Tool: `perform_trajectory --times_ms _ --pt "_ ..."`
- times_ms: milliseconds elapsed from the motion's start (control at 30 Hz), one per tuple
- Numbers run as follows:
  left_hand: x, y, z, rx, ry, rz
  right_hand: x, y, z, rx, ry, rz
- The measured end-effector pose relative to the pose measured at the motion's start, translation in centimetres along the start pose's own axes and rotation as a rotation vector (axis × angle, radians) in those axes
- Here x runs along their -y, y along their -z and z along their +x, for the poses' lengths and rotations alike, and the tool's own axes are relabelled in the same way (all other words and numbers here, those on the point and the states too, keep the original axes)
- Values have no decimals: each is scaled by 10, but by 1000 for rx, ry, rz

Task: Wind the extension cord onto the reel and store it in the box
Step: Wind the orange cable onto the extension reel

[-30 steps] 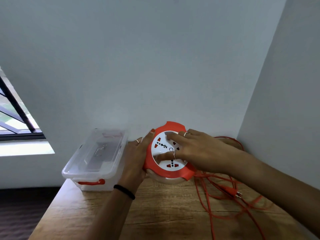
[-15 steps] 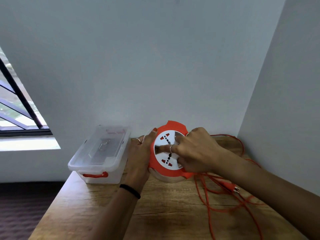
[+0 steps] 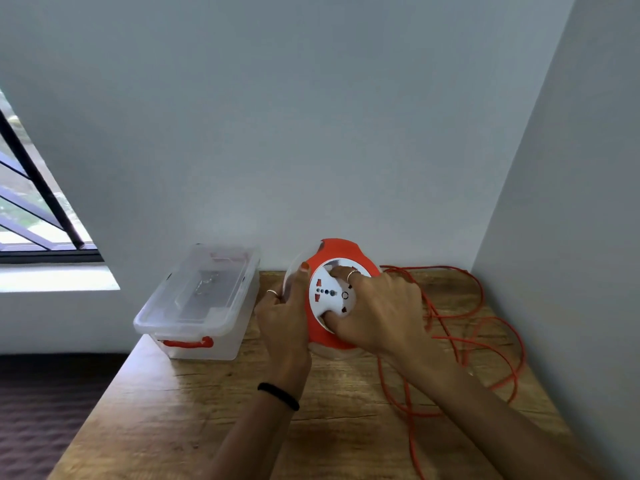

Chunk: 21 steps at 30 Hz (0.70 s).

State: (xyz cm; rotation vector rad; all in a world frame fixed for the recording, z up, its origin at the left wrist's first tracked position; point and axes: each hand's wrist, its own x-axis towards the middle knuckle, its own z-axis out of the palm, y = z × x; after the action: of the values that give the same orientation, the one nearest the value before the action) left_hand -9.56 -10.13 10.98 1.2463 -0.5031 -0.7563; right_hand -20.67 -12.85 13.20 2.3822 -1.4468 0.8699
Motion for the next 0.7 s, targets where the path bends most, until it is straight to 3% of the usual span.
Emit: perform_trajectory --times_ms 200,467,567,700 --pt "2 3 3 -10 19 29 12 -7 -4 86 -149 134" --pt "-7 15 12 76 121 -117 -13 10 8 270 -13 314" --pt "-10 21 22 136 128 -81 -31 17 16 229 129 277" --pt "-12 24 33 210 135 -20 -32 12 27 288 514 61"
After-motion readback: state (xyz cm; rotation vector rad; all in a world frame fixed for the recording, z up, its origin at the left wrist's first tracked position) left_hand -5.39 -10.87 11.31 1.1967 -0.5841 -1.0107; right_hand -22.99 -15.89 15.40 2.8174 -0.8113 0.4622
